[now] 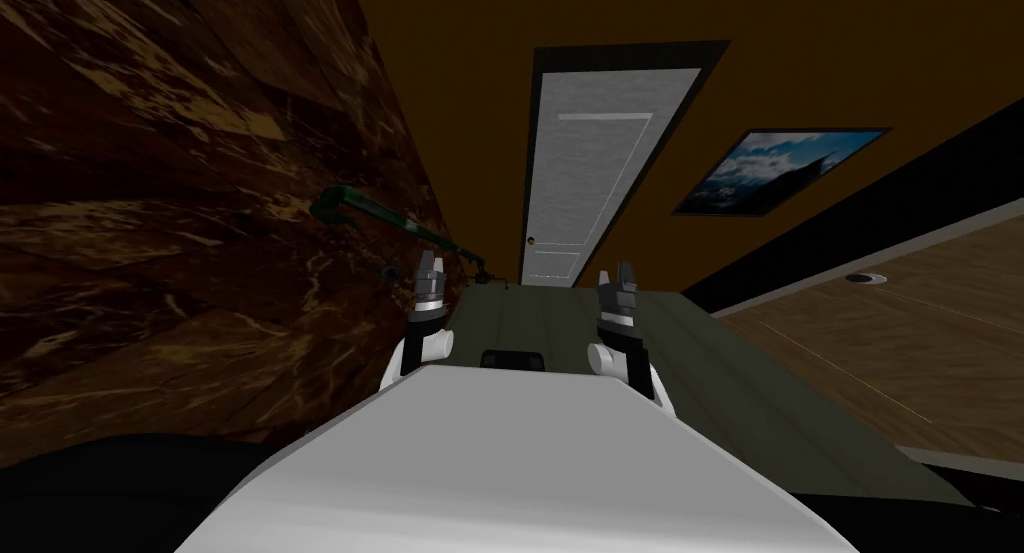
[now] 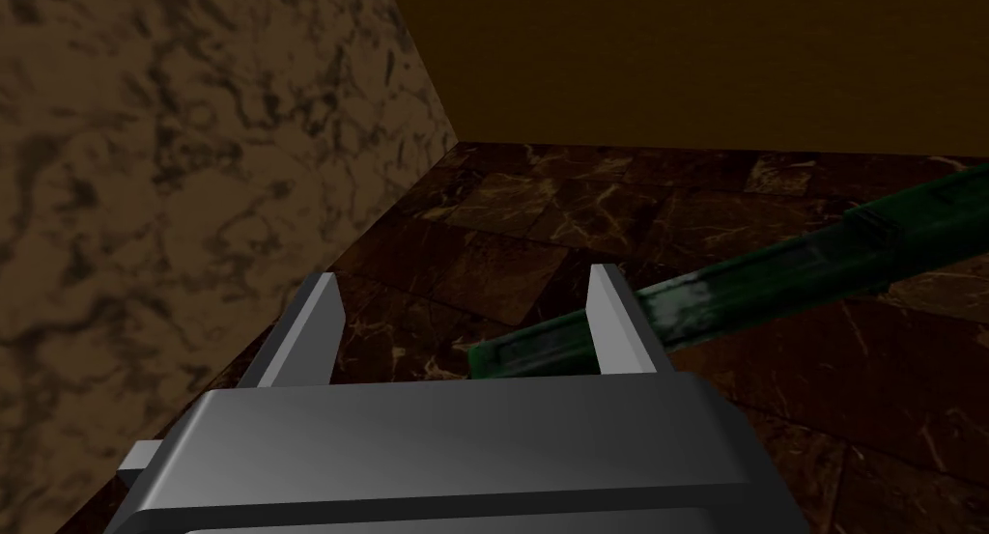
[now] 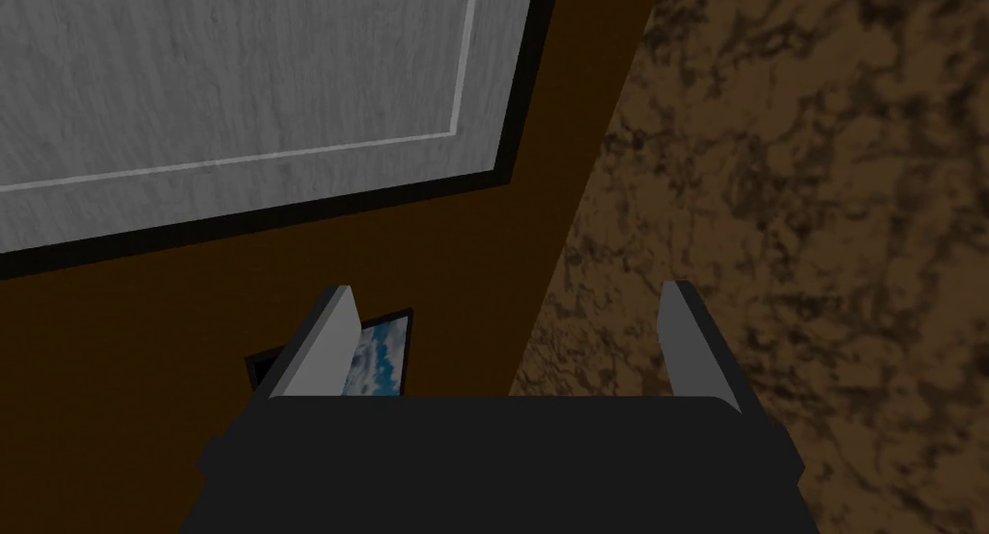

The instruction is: Pull the door open

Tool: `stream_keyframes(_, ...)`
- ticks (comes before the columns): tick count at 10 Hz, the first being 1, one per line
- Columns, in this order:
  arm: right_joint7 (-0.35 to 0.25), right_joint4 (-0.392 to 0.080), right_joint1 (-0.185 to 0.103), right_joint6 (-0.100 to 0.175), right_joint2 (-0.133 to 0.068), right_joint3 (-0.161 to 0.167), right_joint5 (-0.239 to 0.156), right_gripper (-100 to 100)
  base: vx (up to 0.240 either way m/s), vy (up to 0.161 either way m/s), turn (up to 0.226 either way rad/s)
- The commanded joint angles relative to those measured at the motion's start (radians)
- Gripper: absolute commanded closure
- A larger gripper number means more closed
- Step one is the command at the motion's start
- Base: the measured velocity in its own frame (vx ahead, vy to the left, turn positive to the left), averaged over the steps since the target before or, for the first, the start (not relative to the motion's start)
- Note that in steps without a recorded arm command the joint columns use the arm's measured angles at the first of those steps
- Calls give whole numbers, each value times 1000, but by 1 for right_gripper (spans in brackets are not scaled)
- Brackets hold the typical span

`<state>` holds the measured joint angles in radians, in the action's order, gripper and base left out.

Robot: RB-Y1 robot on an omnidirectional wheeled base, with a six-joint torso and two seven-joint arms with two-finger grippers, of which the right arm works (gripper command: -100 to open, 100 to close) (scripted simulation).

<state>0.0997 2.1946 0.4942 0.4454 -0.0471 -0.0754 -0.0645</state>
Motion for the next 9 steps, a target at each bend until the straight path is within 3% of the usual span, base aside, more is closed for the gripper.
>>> stream_keyframes(1,23,-30,-9,11,-5,-4,10,-100,141,13,-10)
stream_keyframes(9,137,-188,-63,58,-25,-25,66,-100,104,24,-11)
